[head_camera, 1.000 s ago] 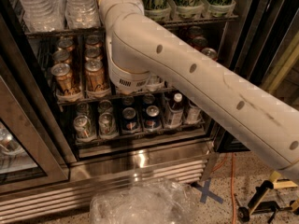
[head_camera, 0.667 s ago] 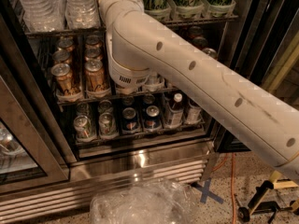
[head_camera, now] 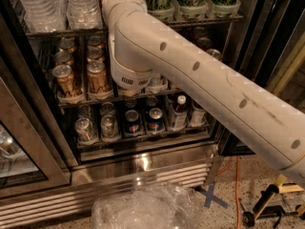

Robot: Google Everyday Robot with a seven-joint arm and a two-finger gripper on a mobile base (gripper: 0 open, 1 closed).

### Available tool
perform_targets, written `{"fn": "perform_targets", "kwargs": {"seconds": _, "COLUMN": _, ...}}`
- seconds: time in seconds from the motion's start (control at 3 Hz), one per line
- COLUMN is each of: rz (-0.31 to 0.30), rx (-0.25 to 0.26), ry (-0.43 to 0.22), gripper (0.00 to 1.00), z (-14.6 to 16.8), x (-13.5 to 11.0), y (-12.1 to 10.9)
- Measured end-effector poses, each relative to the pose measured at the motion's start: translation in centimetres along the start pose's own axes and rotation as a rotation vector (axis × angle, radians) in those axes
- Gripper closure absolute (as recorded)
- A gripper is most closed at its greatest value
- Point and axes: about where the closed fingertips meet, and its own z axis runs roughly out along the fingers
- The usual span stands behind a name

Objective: Pick redbull can from top shelf of fridge

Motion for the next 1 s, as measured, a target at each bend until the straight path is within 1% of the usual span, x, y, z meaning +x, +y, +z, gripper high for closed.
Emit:
{"fn": "perform_targets", "kwargs": {"seconds": 0.33, "rz": 0.0, "rx": 0.0, "ry": 0.0, "gripper": 1.0, "z": 0.0, "x": 0.0, "y": 0.0}}
{"fn": "perform_targets", "kwargs": {"seconds": 0.67, "rz": 0.007, "rx": 0.007, "ry": -0.001, "gripper": 1.0, "z": -0.46, "x": -0.15, "y": -0.48}}
{"fn": "perform_targets", "kwargs": {"seconds": 1.0, "rz": 0.007, "rx": 0.007, "ry": -0.001, "gripper": 1.0, "z": -0.45, "x": -0.17, "y": -0.49}}
